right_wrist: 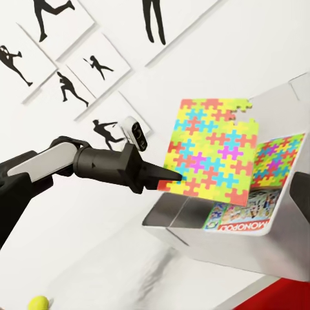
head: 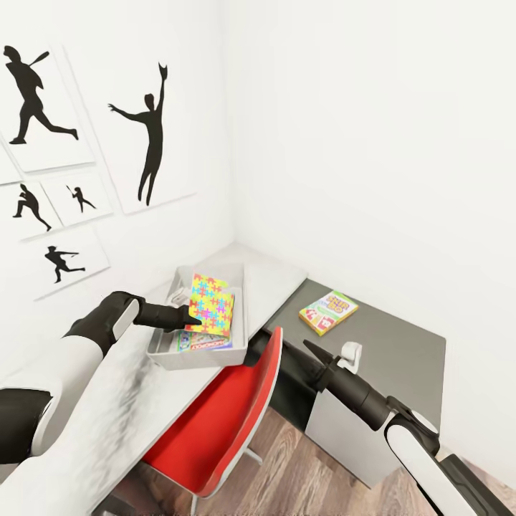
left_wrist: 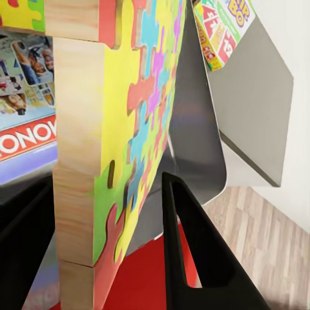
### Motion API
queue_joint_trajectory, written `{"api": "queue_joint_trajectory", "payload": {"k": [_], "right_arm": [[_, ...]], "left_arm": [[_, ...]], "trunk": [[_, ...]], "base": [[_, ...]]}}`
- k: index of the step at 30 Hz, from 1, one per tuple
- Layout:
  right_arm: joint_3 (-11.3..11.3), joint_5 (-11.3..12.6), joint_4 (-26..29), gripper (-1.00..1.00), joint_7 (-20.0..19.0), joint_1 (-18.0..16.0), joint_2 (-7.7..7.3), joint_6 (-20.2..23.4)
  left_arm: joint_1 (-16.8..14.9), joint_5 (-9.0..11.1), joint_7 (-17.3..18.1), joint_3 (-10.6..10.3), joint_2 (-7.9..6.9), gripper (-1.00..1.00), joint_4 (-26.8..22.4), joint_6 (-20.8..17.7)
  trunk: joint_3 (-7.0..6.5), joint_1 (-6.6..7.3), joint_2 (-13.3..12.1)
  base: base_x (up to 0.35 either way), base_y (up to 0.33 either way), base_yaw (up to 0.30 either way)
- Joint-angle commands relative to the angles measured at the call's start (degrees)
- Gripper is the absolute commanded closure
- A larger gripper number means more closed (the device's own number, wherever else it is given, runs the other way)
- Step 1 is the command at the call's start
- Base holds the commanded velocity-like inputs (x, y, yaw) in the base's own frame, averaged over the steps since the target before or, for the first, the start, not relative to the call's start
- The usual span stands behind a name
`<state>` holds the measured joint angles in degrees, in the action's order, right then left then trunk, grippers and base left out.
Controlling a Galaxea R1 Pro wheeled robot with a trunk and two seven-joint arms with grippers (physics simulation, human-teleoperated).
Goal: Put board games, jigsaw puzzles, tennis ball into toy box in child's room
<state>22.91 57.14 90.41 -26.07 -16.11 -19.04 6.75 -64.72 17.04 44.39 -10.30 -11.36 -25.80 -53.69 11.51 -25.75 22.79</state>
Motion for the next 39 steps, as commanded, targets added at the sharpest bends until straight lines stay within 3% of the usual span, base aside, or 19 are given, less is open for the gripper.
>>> {"api": "queue_joint_trajectory", "payload": {"k": [1, 10, 18, 39], "right_arm": [[0.03, 0.61, 0.03, -1.0, -0.07, -0.06, -0.04, 0.37], [0.03, 0.61, 0.03, -1.0, -0.1, -0.06, -0.04, 0.28], [0.03, 0.61, 0.03, -1.0, -0.06, -0.06, -0.04, 0.28], [0.05, 0.61, 0.03, -1.0, -0.11, -0.06, -0.04, 0.08]], "left_arm": [[-0.06, 0.55, -0.1, -0.35, -0.07, 1.0, -0.04, -0.34], [-0.06, 0.56, -0.18, -0.3, -0.11, 1.0, -1.12, -0.17], [-0.06, 0.54, -0.19, -0.35, -0.09, 1.0, -2.33, 3.41], [-0.06, 0.47, -0.18, -0.52, -0.15, 1.0, -2.41, 4.02]], "trunk": [[0.22, -0.03, 0.13], [1.07, -0.03, 0.13], [1.82, -0.03, 0.13], [3.64, -0.03, 0.13]], "base": [[0.0, 0.0, 0.0], [0.0, 0.0, 0.0], [0.0, 0.0, 0.0], [0.0, 0.0, 0.0]]}}
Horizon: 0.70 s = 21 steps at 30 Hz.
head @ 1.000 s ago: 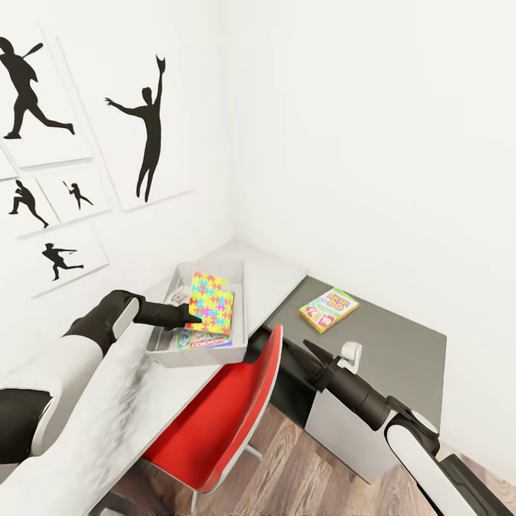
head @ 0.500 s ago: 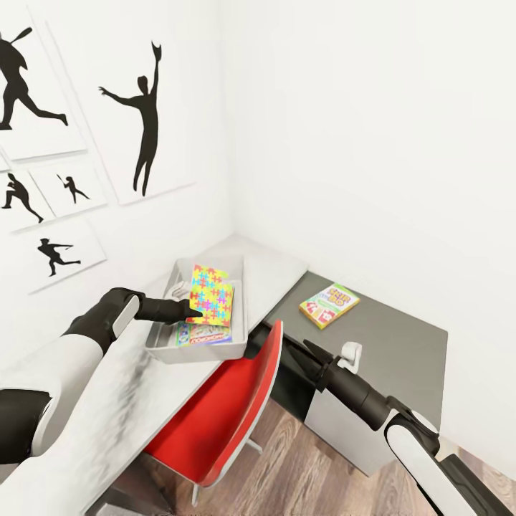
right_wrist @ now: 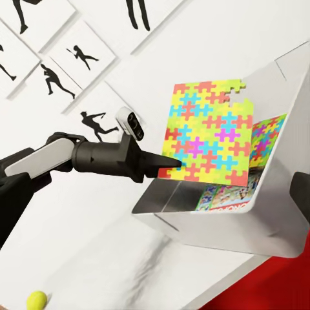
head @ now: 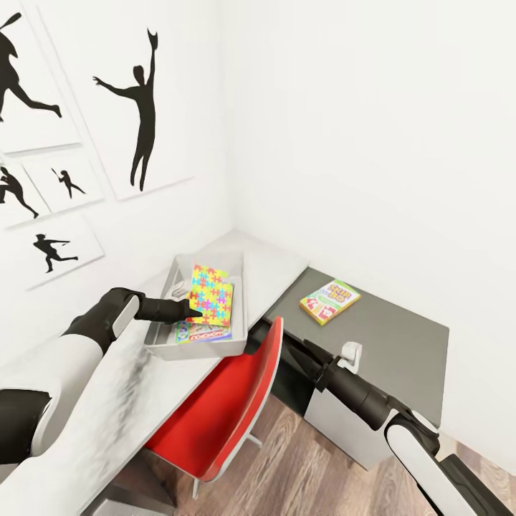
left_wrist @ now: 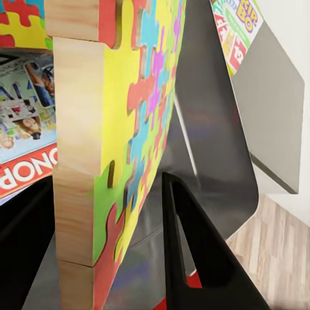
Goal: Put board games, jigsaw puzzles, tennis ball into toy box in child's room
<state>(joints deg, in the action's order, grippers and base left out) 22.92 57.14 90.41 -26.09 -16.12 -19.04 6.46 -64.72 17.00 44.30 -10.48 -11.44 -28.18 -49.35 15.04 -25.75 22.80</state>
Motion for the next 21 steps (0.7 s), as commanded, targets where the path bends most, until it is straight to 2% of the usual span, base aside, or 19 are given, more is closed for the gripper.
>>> {"api": "queue_joint_trajectory", "payload": {"k": [1, 21], "right_arm": [[0.03, 0.61, 0.03, -1.0, -0.09, -0.06, -0.04, 0.36], [0.02, 0.61, 0.03, -1.0, -0.1, -0.06, -0.04, 0.22]], "left_arm": [[-0.06, 0.5, -0.09, -0.34, -0.07, 1.0, -0.03, -0.32], [-0.06, 0.49, -0.09, -0.42, -0.07, 1.0, -0.03, -0.15]], "trunk": [[0.13, -0.03, 0.12], [0.16, -0.03, 0.12]], "base": [[0.0, 0.0, 0.0], [0.0, 0.0, 0.0]]}}
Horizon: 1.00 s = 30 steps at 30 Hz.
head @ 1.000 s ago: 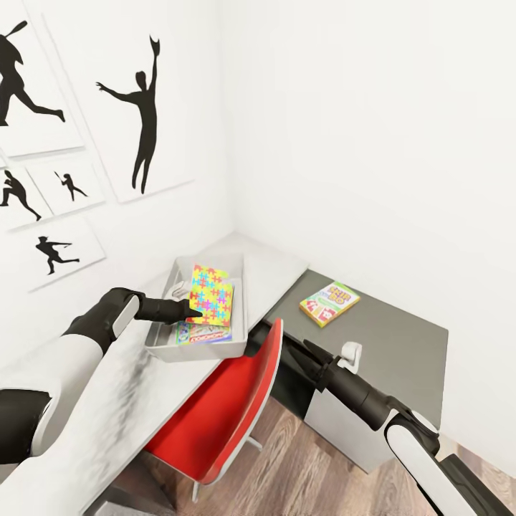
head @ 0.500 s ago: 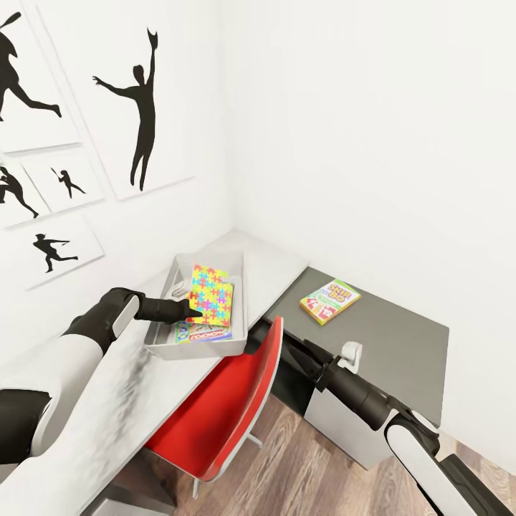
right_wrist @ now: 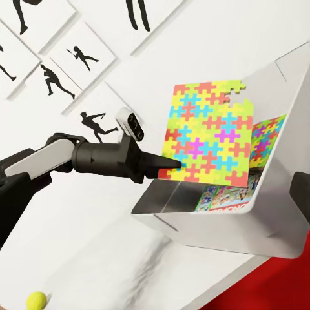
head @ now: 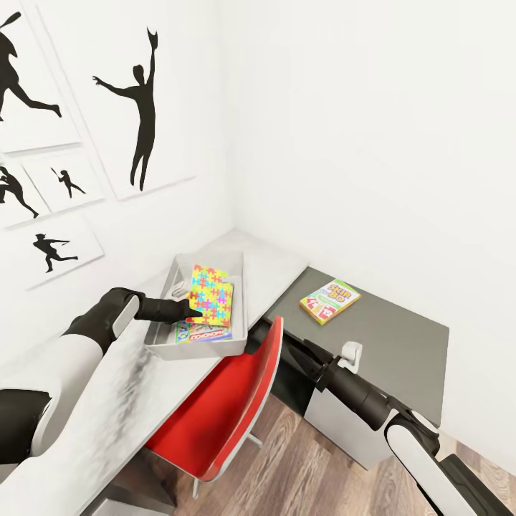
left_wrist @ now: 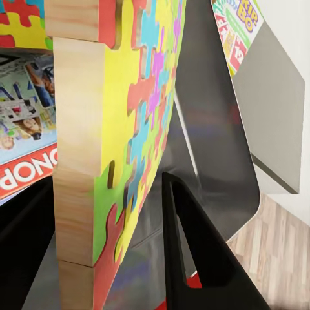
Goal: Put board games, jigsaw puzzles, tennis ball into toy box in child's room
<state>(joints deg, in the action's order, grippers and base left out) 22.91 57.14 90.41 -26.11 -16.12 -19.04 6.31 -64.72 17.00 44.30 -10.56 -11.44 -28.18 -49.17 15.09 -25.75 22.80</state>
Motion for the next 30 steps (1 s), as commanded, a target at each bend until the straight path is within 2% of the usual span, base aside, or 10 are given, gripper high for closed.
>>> {"api": "queue_joint_trajectory", "payload": {"k": [1, 8, 9, 30], "right_arm": [[0.05, 0.61, 0.03, -1.0, -0.09, -0.06, -0.04, 0.37], [0.04, 0.61, 0.03, -1.0, -0.09, -0.06, -0.04, 0.37], [0.04, 0.61, 0.03, -1.0, -0.09, -0.06, -0.04, 0.37], [0.03, 0.61, -0.04, -1.0, -0.07, -0.06, -0.04, 0.33]], "left_arm": [[-0.06, 0.49, -0.09, -0.34, -0.07, 1.0, -0.03, -0.32], [-0.06, 0.49, -0.17, -0.34, -0.07, 1.0, -0.03, -0.31], [-0.06, 0.49, -0.17, -0.34, -0.07, -1.0, -0.03, -0.31], [-0.06, 0.53, -0.09, -0.31, -0.07, -1.0, -0.03, -0.33]], "trunk": [[0.11, -0.03, 0.11], [0.11, -0.03, 0.11], [0.11, -0.03, 0.11], [0.11, -0.03, 0.11]], "base": [[0.0, 0.0, 0.0], [0.0, 0.0, 0.0], [0.0, 0.0, 0.0], [0.0, 0.0, 0.0]]}}
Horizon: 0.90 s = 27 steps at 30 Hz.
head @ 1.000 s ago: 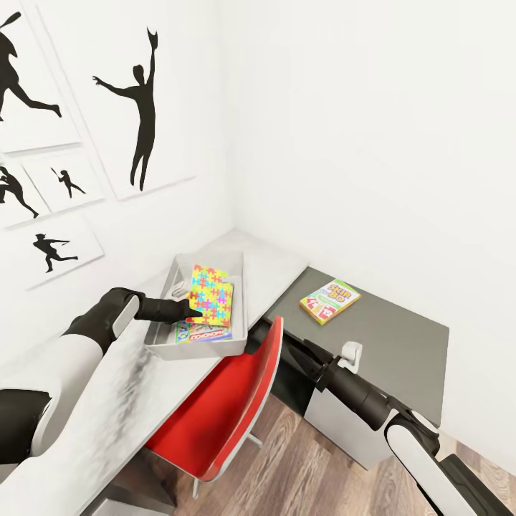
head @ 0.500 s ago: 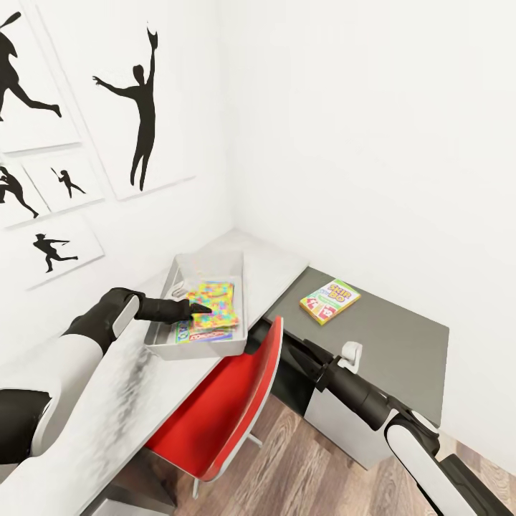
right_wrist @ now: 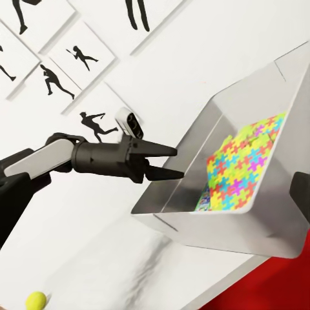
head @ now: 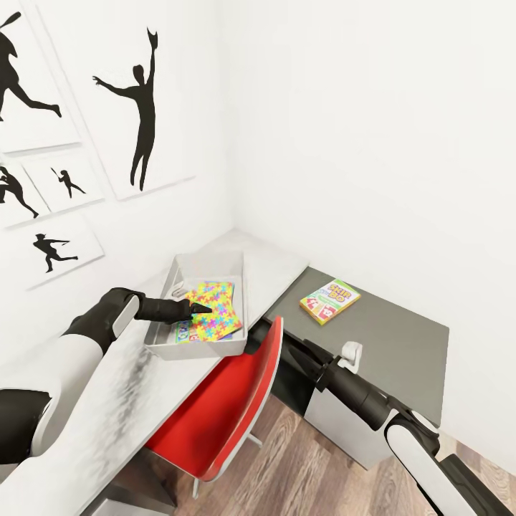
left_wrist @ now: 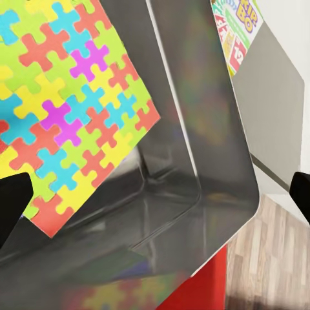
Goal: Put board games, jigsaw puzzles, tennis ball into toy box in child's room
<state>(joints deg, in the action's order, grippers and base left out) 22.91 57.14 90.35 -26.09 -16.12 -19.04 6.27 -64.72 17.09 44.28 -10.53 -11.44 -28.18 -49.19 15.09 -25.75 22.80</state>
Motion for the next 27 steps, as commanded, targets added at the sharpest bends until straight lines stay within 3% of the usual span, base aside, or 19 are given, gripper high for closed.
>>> {"api": "queue_joint_trajectory", "payload": {"k": [1, 10, 14, 19, 24, 27], "right_arm": [[0.03, 0.59, 0.02, -1.0, -0.06, -0.06, -0.04, 0.4], [0.02, 0.55, -0.01, -1.0, -0.02, -0.06, -0.04, 0.56], [0.03, 0.59, -0.07, -1.0, -0.02, -0.06, -0.04, 0.55], [-0.04, 0.6, -0.08, -1.0, -0.02, -0.06, -0.04, 0.51], [0.01, 0.61, -0.08, -1.0, -0.02, -0.06, -0.04, 0.44], [0.02, 0.61, -0.12, -1.0, -0.02, -0.06, -0.04, 0.43]], "left_arm": [[-0.06, 0.48, 0.01, -0.25, -0.07, -1.0, -0.03, -0.31], [0.02, 1.09, 1.64, 0.08, -0.2, -1.0, -0.08, -0.82], [0.03, 1.21, 5.19, 0.2, -0.74, -1.0, -0.11, -1.02], [0.03, 1.19, 13.76, 0.24, -2.88, -1.0, -0.12, -1.15], [0.1, 1.15, 18.7, 0.25, -4.43, -1.0, -0.12, -1.17], [0.11, 1.17, 19.85, 0.25, -4.92, -1.0, -0.12, -1.17]], "trunk": [[0.11, -0.03, 0.11], [0.11, -0.03, 0.11], [0.11, -0.03, 0.11], [0.11, -0.03, 0.11], [0.11, -0.03, 0.11], [0.11, -0.03, 0.11]], "base": [[0.0, 0.0, 0.0], [-0.001, 0.0, 0.0], [-0.102, 0.081, 0.0], [-0.133, 0.11, 0.0], [-0.036, 0.029, 0.0], [-0.037, 0.009, 0.0]]}}
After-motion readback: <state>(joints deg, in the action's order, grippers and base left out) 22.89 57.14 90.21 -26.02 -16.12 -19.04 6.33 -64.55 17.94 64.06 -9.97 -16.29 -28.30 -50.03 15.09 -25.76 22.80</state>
